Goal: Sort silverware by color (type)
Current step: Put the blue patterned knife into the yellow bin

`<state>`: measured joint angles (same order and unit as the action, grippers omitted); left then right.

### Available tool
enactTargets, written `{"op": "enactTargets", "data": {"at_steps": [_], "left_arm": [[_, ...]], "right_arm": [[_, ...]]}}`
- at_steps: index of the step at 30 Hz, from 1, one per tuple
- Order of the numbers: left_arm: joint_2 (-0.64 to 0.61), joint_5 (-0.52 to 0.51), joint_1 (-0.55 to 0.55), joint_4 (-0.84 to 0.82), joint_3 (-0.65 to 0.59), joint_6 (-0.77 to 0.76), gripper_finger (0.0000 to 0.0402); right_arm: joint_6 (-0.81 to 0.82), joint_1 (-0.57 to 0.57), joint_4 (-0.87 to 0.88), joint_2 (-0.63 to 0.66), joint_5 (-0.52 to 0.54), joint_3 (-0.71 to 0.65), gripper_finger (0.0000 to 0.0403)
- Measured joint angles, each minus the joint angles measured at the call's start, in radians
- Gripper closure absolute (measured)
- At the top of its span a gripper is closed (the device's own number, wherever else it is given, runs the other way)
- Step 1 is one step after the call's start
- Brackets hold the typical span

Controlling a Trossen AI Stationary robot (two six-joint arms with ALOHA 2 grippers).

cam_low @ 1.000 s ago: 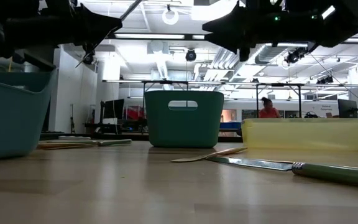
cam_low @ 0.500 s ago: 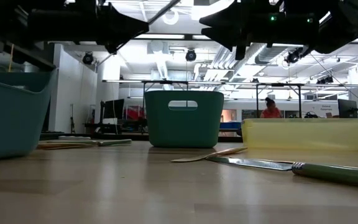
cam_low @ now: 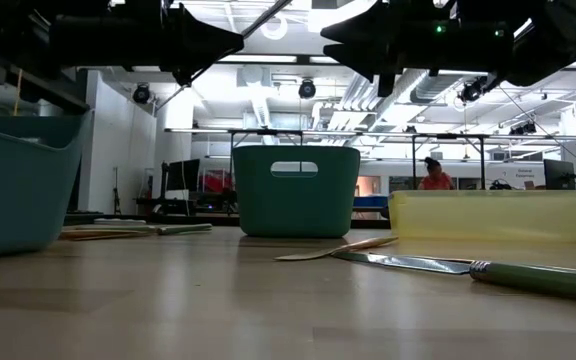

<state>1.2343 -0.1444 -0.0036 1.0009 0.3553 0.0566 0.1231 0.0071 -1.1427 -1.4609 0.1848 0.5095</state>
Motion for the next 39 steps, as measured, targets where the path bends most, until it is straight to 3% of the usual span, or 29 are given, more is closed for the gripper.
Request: {"op": "enactTargets", "data": {"at_steps": [10,17,24,32,39], "left_arm": [[0.000,-0.001,0.000,0.000,0.000,0.000,0.0383],[0.000,-0.065,0.000,-0.008,0.000,0.035,0.0383],[0.003,-0.091,0.011,0.006,0.000,0.061,0.0383],[0.186,-0.098,0.002,0.248,0.005,0.051,0.0383],[0.278,-0.113,0.002,0.278,0.047,0.050,0.0383]], "right_arm": [[0.030,0.000,0.000,0.000,-0.033,0.000,0.0242],[0.027,0.000,-0.037,0.000,-0.037,0.000,0.0242],[0.027,0.000,-0.049,0.000,0.038,0.000,0.0242],[0.072,0.007,-0.097,-0.082,0.103,0.045,0.0242],[0.032,0.027,-0.103,-0.214,0.100,0.168,0.0242]]}}
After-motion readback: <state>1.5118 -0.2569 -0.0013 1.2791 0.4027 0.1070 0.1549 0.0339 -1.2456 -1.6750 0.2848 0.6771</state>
